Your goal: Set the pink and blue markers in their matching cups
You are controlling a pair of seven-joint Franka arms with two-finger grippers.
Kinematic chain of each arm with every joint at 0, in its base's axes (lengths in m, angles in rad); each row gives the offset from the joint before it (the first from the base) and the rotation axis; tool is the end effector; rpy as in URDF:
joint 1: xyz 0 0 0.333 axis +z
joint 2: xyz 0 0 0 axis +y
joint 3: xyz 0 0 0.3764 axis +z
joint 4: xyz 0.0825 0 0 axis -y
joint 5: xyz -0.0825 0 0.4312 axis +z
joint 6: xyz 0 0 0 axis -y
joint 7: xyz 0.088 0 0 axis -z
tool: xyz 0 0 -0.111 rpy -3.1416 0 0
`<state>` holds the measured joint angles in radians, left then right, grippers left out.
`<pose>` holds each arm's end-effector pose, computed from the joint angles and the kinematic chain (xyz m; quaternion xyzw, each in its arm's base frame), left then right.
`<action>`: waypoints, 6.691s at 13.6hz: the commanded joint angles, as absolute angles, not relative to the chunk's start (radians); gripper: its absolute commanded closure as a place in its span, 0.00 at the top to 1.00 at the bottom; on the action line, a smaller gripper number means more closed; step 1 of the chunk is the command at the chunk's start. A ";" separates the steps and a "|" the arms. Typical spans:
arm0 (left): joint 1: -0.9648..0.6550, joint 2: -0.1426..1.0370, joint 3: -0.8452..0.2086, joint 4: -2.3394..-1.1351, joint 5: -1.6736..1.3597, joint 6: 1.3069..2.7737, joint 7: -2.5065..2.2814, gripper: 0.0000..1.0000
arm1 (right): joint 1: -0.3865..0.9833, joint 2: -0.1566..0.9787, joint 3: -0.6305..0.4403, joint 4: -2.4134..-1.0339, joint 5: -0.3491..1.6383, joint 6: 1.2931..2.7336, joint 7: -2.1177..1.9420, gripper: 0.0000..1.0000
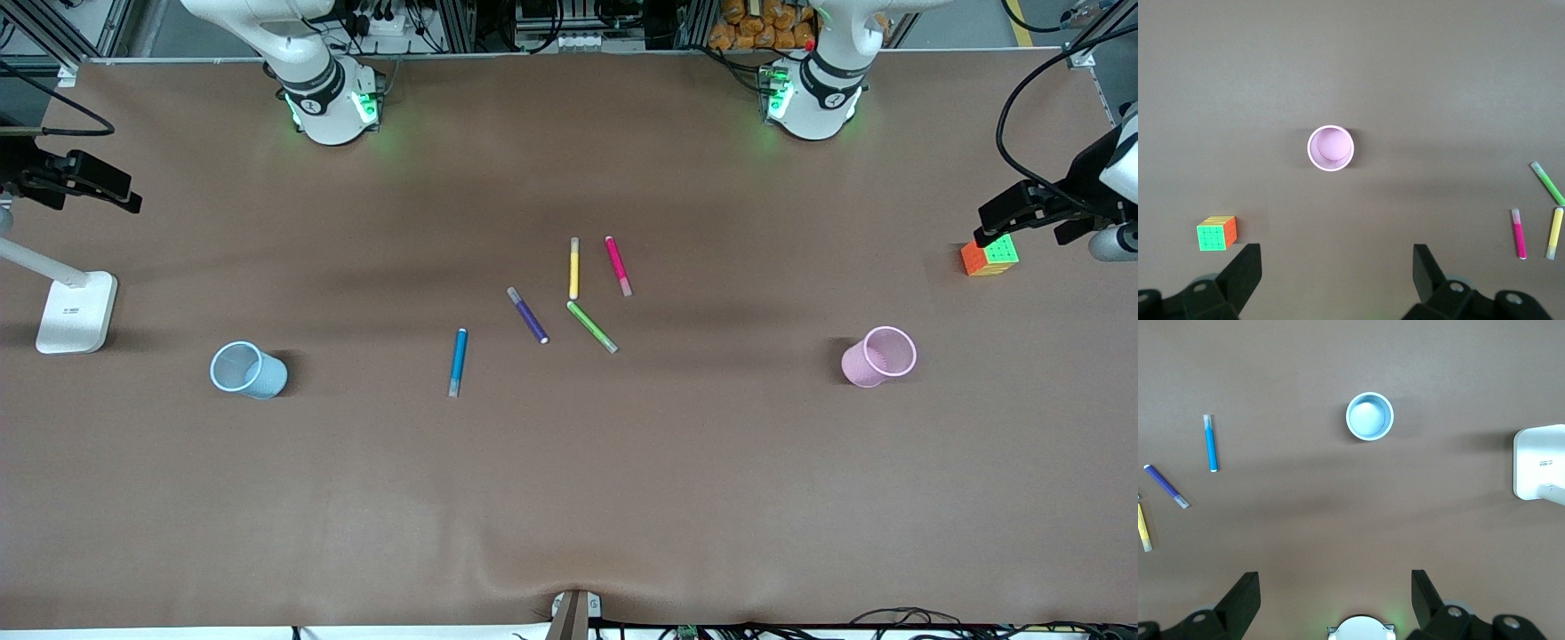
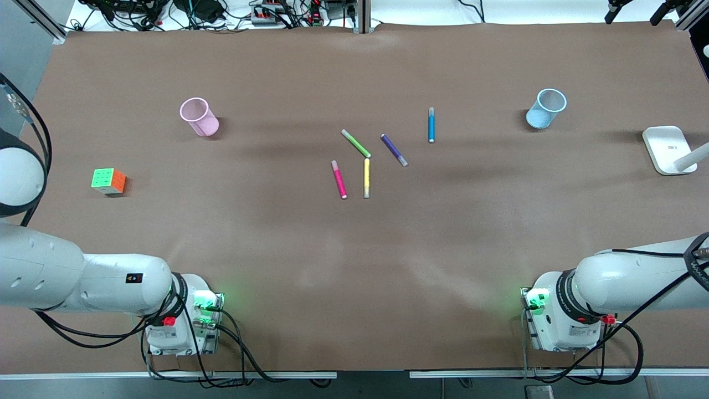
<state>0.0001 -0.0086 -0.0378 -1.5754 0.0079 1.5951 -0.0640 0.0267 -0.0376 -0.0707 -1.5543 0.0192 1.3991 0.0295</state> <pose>0.6008 -0.0219 0.6859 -0.9998 -0.0131 -0.0143 0.0034 0.5683 -0.0236 0.6973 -0.9976 0.0355 0.0587 0.0113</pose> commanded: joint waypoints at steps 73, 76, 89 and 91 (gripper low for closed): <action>-0.684 0.563 -0.071 -1.904 -0.115 2.365 -1.020 0.76 | -0.025 -0.026 -0.069 -1.560 0.021 1.459 0.003 1.00; -0.690 0.572 -0.071 -1.904 -0.115 2.379 -1.020 0.64 | -0.025 -0.026 -0.069 -1.562 0.021 1.459 0.003 1.00; -0.704 0.597 -0.072 -1.904 -0.115 2.414 -1.031 0.00 | -0.025 -0.020 -0.069 -1.559 0.014 1.459 0.000 1.00; -0.698 0.585 -0.071 -1.904 -0.115 2.404 -1.038 0.00 | -0.026 -0.020 -0.069 -1.560 0.014 1.463 0.000 1.00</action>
